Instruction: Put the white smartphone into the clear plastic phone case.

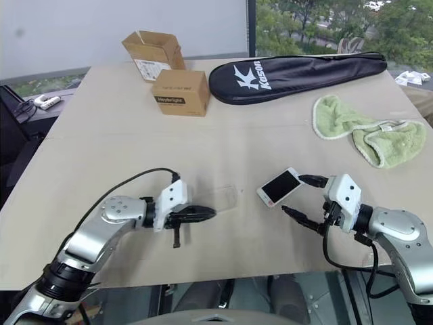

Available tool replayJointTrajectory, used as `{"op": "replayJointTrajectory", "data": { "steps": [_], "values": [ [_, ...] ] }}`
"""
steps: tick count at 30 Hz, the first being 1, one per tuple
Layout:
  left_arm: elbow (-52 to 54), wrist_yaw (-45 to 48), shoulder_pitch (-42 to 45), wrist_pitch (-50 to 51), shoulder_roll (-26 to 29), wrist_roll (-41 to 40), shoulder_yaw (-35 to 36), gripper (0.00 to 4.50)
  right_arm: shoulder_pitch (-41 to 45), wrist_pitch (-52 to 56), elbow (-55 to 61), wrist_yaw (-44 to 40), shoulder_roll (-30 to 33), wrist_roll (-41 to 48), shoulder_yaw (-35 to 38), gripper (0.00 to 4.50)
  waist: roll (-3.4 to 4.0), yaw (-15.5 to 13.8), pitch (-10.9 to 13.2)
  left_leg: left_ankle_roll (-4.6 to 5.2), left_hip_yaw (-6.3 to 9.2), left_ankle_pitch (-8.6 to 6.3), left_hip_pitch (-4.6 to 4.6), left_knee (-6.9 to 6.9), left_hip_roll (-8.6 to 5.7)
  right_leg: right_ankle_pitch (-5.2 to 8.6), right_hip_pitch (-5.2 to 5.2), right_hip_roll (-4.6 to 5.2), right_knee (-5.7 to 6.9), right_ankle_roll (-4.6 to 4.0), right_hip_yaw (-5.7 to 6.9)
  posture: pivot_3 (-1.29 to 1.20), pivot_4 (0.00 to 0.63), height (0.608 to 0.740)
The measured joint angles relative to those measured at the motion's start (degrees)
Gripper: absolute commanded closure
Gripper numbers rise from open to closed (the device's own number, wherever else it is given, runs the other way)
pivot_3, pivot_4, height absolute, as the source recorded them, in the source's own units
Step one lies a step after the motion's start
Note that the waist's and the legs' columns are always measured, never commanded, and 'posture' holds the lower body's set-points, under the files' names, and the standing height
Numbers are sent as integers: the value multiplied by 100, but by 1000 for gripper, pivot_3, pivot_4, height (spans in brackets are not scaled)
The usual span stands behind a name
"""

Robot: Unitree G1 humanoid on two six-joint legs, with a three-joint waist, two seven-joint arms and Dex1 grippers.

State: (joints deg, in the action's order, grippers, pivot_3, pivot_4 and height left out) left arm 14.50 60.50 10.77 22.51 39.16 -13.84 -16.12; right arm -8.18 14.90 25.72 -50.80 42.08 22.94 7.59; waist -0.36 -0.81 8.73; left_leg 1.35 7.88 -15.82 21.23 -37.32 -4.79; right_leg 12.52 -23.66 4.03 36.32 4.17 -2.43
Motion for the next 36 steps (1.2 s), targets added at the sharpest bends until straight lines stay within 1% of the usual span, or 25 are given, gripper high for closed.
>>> {"op": "replayJointTrajectory", "data": {
  "steps": [6, 8, 9, 12, 13, 15, 16, 17, 18, 19, 22, 24, 26, 30, 32, 33, 34, 36],
  "values": [
    [-54, 132, 179, -149, -48, 145, -250, 4444, 1, 98, -123, -33, 198, -35, 38, 0, -3, 13, 3, 0, 0, 0, -1, 0, 0, 0, 0, -2, 0, 0, -1, 0, 150, 740],
    [-58, 163, 174, -150, -45, 137, -247, 3929, 63, 82, -257, -106, 298, -123, 30, 0, -3, 11, 4, 0, -1, 0, -1, 0, 0, 0, 0, -2, 0, 0, -1, 0, 150, 740],
    [-57, 178, 171, -132, -42, 125, -244, 3784, 121, 60, -339, -150, 350, -174, 15, 0, -4, 13, 5, 1, -3, 0, -1, -1, 0, 0, 0, -3, 0, 0, -2, 0, 150, 740],
    [-27, 214, 138, -66, -8, 60, -215, 2411, 519, -24, -684, -354, 470, -279, -65, 0, -5, 24, 5, 1, -4, 1, -5, -2, 0, 0, 2, -5, 2, 0, -3, 0, 150, 740],
    [-5, 190, 118, -47, -7, 42, -186, 2111, 705, -68, -818, -438, 474, -319, -138, 0, -6, 30, 6, 1, -4, 1, -6, -2, 1, 0, 2, -5, 3, 0, -3, 0, 150, 740],
    [34, 164, 70, -30, 3, 12, -112, 1160, 1072, -240, -1148, -669, 533, -462, -357, 0, -7, 36, 8, 1, -5, 1, -6, -2, 1, 0, 2, -6, 4, 0, -3, 0, 150, 740],
    [75, 155, 10, -22, 35, 1, -38, 788, 1271, -344, -1362, -846, 625, -545, -526, 0, -9, 39, 11, 1, -6, 1, -6, -2, 0, 0, 1, -9, 4, 0, -3, 0, 150, 740],
    [121, 148, -43, 6, 102, -38, 41, 274, 1542, -506, -1656, -1070, 713, -686, -732, 0, -13, 58, 16, 0, -9, 1, -6, -3, 0, 0, 1, -11, 3, 0, -4, 0, 150, 740],
    [169, 134, -72, 48, 150, -83, 112, 63, 1739, -650, -1902, -1244, 761, -793, -851, 0, -11, 62, 21, 0, -7, 1, -4, -2, 0, 0, 1, -10, 3, 0, -3, 0, 150, 740],
    [240, 81, -154, 96, 187, -147, 278, 63, 2098, -879, -2279, -1492, 771, -954, -1048, 0, -13, 78, 26, 0, -6, 1, -3, -3, 0, 0, 1, -10, 2, 0, -2, 0, 150, 740],
    [394, 71, -284, 209, 305, -350, 560, 63, 2817, -1224, -2963, -1975, 706, -1178, -1470, 0, -17, 120, 39, -20, -3, 13, -2, -2, 1, -1, 0, -6, 1, -1, 0, 0, 150, 740],
    [614, 130, -427, 338, 499, -638, 907, 63, 3662, -1544, -3829, -2475, 476, -1400, -1861, 0, -19, 196, 63, -20, -10, 12, -4, -1, 3, -2, -2, -2, 2, -2, -6, 0, 150, 740],
    [815, 101, -495, 426, 548, -895, 1261, 63, 4224, -1798, -4513, -2857, 250, -1557, -2107, 0, -19, 188, 70, -23, -4, 14, -5, 0, 4, -2, -3, -3, 2, -3, 0, 0, 150, 740],
    [1280, -214, -809, 851, 512, -1555, 2017, 63, 5114, -2283, -5790, -3318, -237, -1886, -2563, 0, -18, 188, 77, -26, -5, 16, 3, 0, 4, -2, -12, 2, 1, -3, -4, 0, 150, 740],
    [1509, -325, -1009, 1035, 520, -1809, 2319, 63, 5360, -2431, -6183, -3437, -343, -2001, -2677, 0, -18, 183, 77, -27, -4, 16, 9, 0, 4, -2, -18, 4, -1, -4, -4, 0, 150, 740],
    [1618, -370, -1141, 1138, 532, -1937, 2471, 63, 5484, -2482, -6364, -3493, -409, -2035, -2714, 0, -18, 184, 77, -27, -4, 16, 9, 3, 4, -2, -19, 4, -1, -4, -5, 0, 150, 740],
    [1898, -468, -1448, 1432, 592, -2266, 2765, 63, 5755, -2550, -6824, -3547, -530, -2128, -2764, 0, -16, 182, 79, -28, -4, 15, 9, 6, 4, -2, -22, 5, -1, -4, -7, 0, 150, 740],
    [2086, -564, -1641, 1599, 652, -2430, 2923, 63, 5998, -2589, -7211, -3591, -657, -2221, -2879, 0, -16, 169, 79, -29, -2, 15, 9, 6, 4, -3, -21, 3, 1, -6, -4, 0, 150, 740]
  ]
}}
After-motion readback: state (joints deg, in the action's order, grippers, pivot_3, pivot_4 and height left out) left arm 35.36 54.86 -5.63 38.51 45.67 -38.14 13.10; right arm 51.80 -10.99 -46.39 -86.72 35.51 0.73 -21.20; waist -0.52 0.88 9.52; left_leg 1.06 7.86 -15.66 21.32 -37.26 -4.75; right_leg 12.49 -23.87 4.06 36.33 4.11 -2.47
